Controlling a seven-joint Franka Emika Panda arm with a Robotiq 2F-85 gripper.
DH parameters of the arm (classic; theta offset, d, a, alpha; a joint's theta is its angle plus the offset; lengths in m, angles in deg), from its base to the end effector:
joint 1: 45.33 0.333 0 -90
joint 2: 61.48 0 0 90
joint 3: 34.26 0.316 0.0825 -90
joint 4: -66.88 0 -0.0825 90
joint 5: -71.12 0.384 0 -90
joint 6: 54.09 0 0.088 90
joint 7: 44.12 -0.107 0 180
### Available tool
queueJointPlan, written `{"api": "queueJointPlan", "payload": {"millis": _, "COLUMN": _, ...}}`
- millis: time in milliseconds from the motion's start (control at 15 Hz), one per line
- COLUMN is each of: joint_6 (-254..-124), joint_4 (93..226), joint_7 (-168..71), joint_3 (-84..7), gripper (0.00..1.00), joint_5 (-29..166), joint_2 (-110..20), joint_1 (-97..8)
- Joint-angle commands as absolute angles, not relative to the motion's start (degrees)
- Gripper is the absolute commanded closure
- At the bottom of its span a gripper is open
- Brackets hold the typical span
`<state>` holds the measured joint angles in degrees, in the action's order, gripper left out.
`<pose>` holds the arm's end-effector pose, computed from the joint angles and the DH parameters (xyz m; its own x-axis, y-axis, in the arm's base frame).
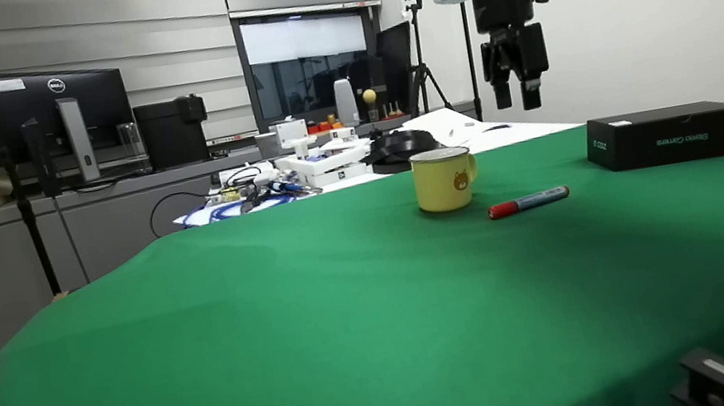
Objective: Put the marker in the cup
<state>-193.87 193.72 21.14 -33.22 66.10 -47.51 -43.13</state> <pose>0.5481 0.0309 0.2657 0.3031 0.9514 -0.0544 0.9529 -0.3034 0.0036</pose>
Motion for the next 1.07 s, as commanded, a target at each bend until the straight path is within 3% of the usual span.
{"api": "queueJointPlan", "payload": {"millis": 0, "joint_6": -195.02, "joint_4": 192.89, "joint_7": 17.23, "joint_3": -31.89, "gripper": 0.00, "joint_5": 64.42, "joint_2": -44.54, "joint_1": -43.47}}
{"api": "queueJointPlan", "payload": {"millis": 1000, "joint_6": -195.77, "joint_4": 194.01, "joint_7": 16.50, "joint_3": -30.55, "gripper": 0.00, "joint_5": 64.03, "joint_2": -41.64, "joint_1": -44.02}}
